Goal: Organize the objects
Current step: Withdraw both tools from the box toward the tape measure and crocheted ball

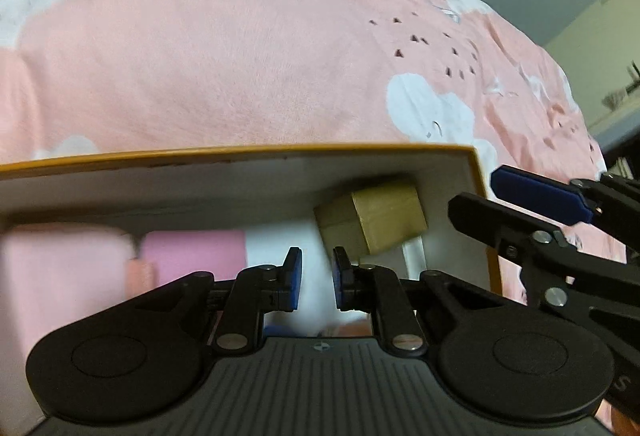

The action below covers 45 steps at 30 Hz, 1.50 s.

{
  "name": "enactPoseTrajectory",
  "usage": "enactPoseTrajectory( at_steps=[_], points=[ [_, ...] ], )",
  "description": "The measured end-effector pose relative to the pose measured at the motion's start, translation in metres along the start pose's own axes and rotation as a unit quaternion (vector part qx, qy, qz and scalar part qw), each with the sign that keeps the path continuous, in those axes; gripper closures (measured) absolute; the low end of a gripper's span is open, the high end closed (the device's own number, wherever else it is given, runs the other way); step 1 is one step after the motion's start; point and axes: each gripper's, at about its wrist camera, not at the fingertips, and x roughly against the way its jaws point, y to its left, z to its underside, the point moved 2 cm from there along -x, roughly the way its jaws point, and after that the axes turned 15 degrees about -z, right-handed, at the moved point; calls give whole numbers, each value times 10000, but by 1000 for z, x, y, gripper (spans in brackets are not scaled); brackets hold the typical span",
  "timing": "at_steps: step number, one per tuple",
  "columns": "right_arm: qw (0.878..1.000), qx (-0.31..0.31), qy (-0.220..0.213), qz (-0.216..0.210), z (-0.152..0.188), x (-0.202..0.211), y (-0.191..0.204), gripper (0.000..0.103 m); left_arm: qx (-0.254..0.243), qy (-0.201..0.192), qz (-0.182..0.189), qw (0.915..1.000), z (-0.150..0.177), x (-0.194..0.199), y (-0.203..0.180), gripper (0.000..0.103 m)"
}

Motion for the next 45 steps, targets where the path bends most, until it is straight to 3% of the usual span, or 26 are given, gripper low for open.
enactPoseTrajectory(
  at_steps=[5,14,24,28,30,36,40,45],
  points=[
    [9993,33,-252,-282,20,28,20,68,-554,-236,-230,9979,20,47,4,86],
    [9963,87,-593,-614,81,72,52,68,-1513,-529,-520,9857,76,121,-2,86],
    [9946,-488,-703,-585,160,112,58,67,-1872,-706,-378,9791,141,158,-18,86],
    [9950,-634,-674,-366,187,110,59,67,-1728,-767,-475,9808,164,153,-21,86],
    [9952,-693,-659,-226,198,107,59,61,-1474,-757,-381,9854,175,145,-22,86],
    [9953,-775,-576,-96,225,94,55,59,-883,-804,-129,9928,201,115,-32,85],
    [9953,-827,-489,-81,237,82,48,58,-392,-841,-55,9957,211,88,-35,77],
    [9928,-1088,-417,-267,247,69,36,55,-312,-1027,-247,9939,215,59,-49,64]
  ],
)
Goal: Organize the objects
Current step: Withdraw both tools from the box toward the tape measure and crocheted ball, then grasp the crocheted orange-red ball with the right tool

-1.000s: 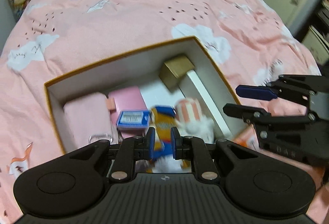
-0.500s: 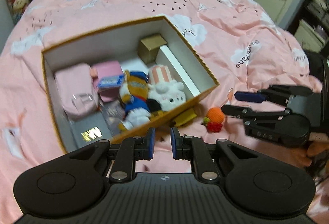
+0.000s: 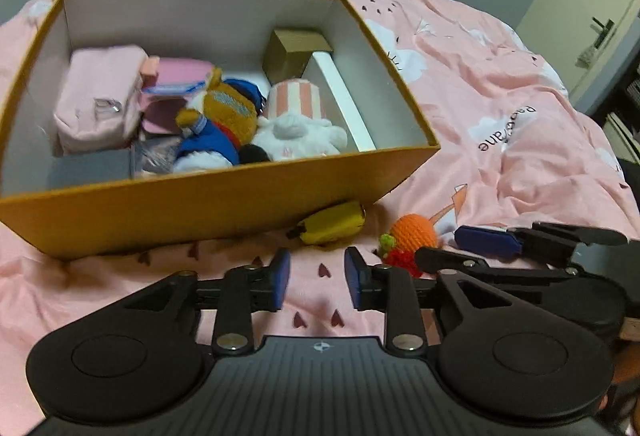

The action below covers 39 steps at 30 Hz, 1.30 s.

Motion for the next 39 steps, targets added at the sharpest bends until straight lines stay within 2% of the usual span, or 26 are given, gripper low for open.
enactPoseTrajectory(
  at_steps=[1,5,9,11,14,16,18,19,21,24,25,26,27,28,33,37,39],
  points=[
    [10000,-22,-5,-25,1,-2,-2,55,97,29,41,9999,1,-4,-1,58],
    [9998,-17,-65,-167,3,-10,-6,55,390,-7,20,9992,4,-16,-3,53],
    [9999,66,34,-91,4,-24,-7,54,627,82,-47,9980,6,-27,1,46],
    [9998,189,53,-61,5,-28,-5,52,733,122,-27,9972,7,-30,3,38],
    [9993,328,87,135,6,-31,-3,66,788,94,-63,9968,6,-33,3,32],
    [9996,251,23,103,6,-28,-6,71,825,77,-88,9965,6,-35,2,28],
    [9997,176,-116,133,2,-22,-10,101,859,115,-122,9962,3,-38,0,28],
    [9997,123,-179,145,-1,-19,-12,102,871,133,-109,9961,3,-40,0,28],
    [9997,41,-172,163,-5,-19,-18,98,904,191,-58,9957,1,-44,-1,27],
    [9999,-72,-88,-111,-5,-22,-22,92,926,188,-66,9955,1,-47,0,26],
    [9998,-36,-76,-180,-5,-22,-21,87,932,199,-93,9954,1,-48,1,25],
    [9997,4,-64,-219,-4,-23,-19,73,934,213,-115,9953,1,-48,1,25],
    [9997,50,-12,-255,-2,-25,-17,65,932,225,-125,9953,2,-49,1,25],
    [9995,114,75,-280,-1,-29,-15,63,927,240,-130,9953,2,-50,1,25],
    [9990,266,289,-203,1,-45,-10,60,937,260,-176,9951,2,-53,3,25],
    [9989,283,316,-206,1,-49,-10,62,982,282,-132,9947,3,-54,3,22],
    [9989,334,275,-180,1,-47,-8,68,991,278,-127,9946,2,-54,3,21]
  ],
)
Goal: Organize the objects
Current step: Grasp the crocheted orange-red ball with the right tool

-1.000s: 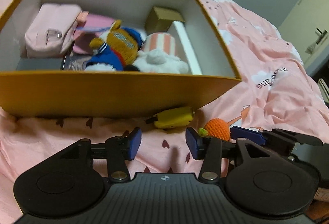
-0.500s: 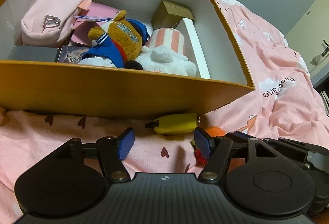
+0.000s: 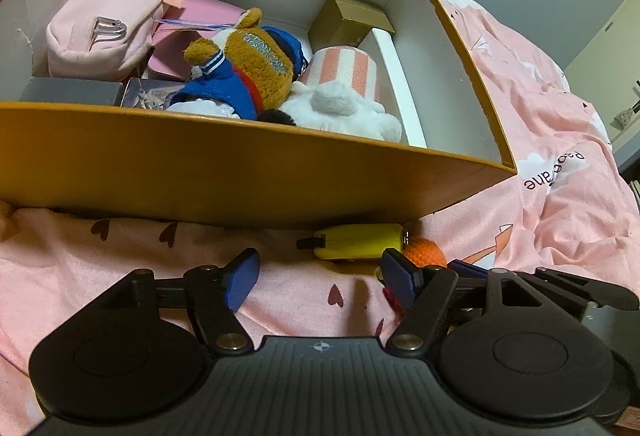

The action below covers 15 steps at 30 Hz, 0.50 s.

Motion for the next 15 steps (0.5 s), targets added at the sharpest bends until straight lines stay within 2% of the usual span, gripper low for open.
enactPoseTrajectory(
  at_steps=[1,2,3,5,9,12,15],
  points=[
    [10000,-2,-57,18,0,3,1,71,22,1,7,10000,0,0,1,20],
    [9999,-23,-117,30,-2,6,0,86,64,12,23,10000,0,-1,1,19],
    [9998,-55,-199,55,-3,11,-1,94,95,27,44,9999,0,-1,2,18],
    [9995,-142,-283,70,-7,17,-4,94,139,40,67,9999,-1,-3,2,18],
    [9996,-220,-127,-140,-8,12,-7,84,157,7,16,9999,-2,-4,2,18],
    [9998,-151,31,-147,-5,5,-5,65,131,26,3,9999,-2,-6,2,18],
    [9995,-181,247,-105,-2,-8,-7,63,115,24,8,9999,-2,-7,3,18]
  ],
)
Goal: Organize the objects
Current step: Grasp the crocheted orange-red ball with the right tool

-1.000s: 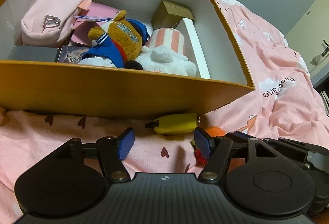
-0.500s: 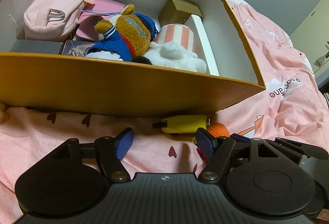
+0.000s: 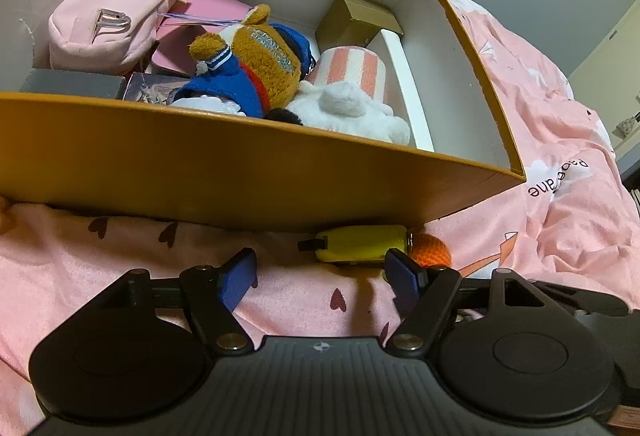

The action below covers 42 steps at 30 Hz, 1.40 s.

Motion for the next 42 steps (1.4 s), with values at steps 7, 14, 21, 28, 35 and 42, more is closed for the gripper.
enactPoseTrajectory(
  at_steps=[7,14,21,28,35,42],
  points=[
    [9999,-146,-60,-9,3,-3,-6,73,150,18,105,9998,-1,1,3,17],
    [9993,-148,-314,138,1,18,-10,78,17,60,238,9997,-3,0,-8,14],
    [9992,150,-352,125,-1,29,-15,69,-89,199,443,9988,-5,-6,-20,14],
    [9989,369,-271,57,2,30,-13,68,-484,223,330,9980,0,-17,-29,14],
    [9991,332,-248,35,4,32,-17,68,-1429,41,53,9897,4,-22,-40,20],
    [9991,301,-276,-136,2,26,-18,65,-1613,-137,34,9868,8,-25,-43,29]
  ],
)
